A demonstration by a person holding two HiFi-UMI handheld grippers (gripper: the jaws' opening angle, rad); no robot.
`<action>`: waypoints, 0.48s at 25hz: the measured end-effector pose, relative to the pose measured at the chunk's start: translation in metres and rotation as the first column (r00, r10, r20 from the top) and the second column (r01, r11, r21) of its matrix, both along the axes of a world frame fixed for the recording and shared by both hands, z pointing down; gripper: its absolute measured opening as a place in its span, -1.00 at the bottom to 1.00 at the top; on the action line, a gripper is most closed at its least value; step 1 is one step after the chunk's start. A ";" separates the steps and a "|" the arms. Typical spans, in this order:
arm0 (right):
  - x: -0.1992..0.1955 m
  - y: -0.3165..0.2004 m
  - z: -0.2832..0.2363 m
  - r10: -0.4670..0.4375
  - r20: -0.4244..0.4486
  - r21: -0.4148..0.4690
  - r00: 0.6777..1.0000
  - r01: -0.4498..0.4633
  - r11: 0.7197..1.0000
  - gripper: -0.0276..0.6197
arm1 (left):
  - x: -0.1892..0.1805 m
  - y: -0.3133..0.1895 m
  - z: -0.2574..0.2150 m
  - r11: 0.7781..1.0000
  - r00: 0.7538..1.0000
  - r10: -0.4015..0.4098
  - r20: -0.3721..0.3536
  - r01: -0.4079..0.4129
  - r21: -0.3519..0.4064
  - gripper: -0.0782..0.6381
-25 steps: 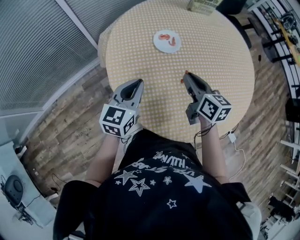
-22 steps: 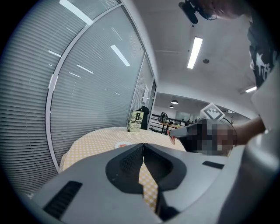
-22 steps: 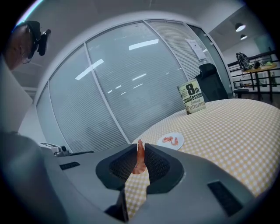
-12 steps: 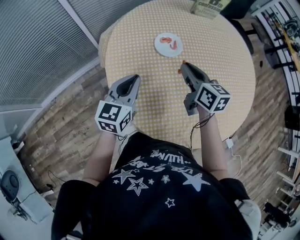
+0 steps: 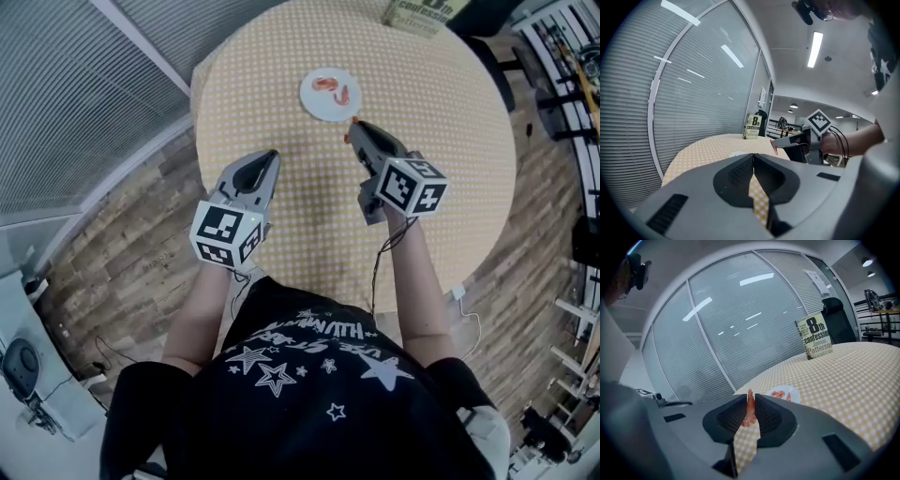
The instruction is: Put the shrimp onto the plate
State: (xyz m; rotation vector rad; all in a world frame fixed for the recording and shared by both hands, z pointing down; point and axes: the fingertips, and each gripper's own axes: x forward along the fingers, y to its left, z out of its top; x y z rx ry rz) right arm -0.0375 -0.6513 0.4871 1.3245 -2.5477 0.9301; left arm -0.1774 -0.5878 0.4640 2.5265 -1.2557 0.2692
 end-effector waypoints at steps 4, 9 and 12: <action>-0.003 -0.017 0.017 -0.027 -0.020 -0.024 0.999 0.027 0.999 -0.74 | 0.006 -0.014 0.008 1.000 1.000 -0.007 0.009 0.007 -0.011 -0.76; -0.015 -0.037 0.034 -0.066 -0.057 -0.039 0.996 0.064 0.997 -0.74 | 0.001 -0.029 0.018 0.999 0.999 -0.026 0.020 0.026 -0.022 -0.76; -0.022 -0.053 0.044 -0.073 -0.075 -0.045 0.995 0.069 0.997 -0.74 | -0.003 -0.039 0.023 0.999 0.999 -0.041 0.022 0.042 -0.028 -0.76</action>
